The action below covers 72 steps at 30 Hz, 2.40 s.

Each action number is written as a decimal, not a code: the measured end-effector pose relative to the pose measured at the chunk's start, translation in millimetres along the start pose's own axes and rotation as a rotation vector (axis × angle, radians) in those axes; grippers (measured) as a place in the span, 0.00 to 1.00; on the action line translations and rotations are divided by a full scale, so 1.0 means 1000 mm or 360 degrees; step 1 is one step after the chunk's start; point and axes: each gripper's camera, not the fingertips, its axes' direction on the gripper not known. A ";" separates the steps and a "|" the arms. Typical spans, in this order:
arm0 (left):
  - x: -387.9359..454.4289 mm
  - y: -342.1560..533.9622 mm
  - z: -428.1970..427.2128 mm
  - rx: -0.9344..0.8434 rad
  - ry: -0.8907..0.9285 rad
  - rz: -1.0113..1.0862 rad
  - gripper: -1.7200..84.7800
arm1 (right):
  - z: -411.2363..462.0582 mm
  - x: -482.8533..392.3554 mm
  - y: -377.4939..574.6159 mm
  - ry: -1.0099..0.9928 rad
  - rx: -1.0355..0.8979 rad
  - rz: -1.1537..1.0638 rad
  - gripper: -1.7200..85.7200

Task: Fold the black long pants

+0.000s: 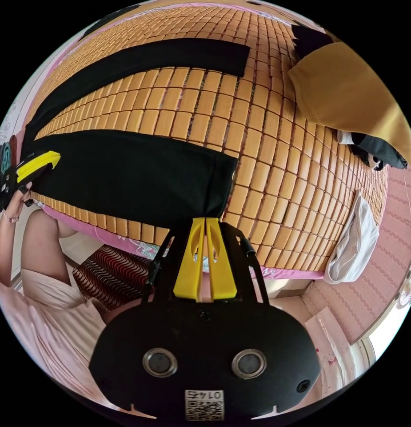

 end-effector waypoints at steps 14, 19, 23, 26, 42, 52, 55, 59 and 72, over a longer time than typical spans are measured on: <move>0.003 0.114 -0.093 0.0552 -0.0085 -0.0304 0.01 | 0.014 0.008 0.079 -0.0064 0.0377 0.0033 0.01; -0.023 0.222 -0.172 0.0889 -0.0081 -0.0643 0.01 | -0.004 0.015 0.131 -0.0242 0.0716 0.0087 0.02; -0.079 0.321 -0.210 0.0949 -0.0194 -0.1061 0.05 | -0.001 0.027 0.148 -0.0279 0.0738 0.0179 0.11; -0.127 0.390 -0.224 0.0924 -0.0273 -0.1407 0.07 | 0.007 0.032 0.149 -0.0289 0.0687 0.0260 0.16; -0.294 0.538 -0.212 0.0963 -0.0008 -0.2460 0.13 | 0.042 0.025 0.157 -0.0365 0.0567 0.0625 0.06; -0.317 0.519 -0.208 0.0794 0.0073 -0.2391 0.02 | -0.004 0.033 0.180 -0.0452 0.0814 0.0550 0.02; -0.305 0.522 -0.222 0.0929 0.0075 -0.2332 0.01 | -0.022 0.036 0.181 -0.0468 0.0884 0.0490 0.02; -0.287 0.512 -0.249 0.1041 0.0020 -0.2176 0.01 | -0.045 0.039 0.180 -0.0483 0.0951 0.0418 0.02; -0.319 0.309 -0.307 0.1038 -0.0212 -0.1738 0.06 | -0.141 0.058 0.042 -0.0294 0.0711 0.0356 0.03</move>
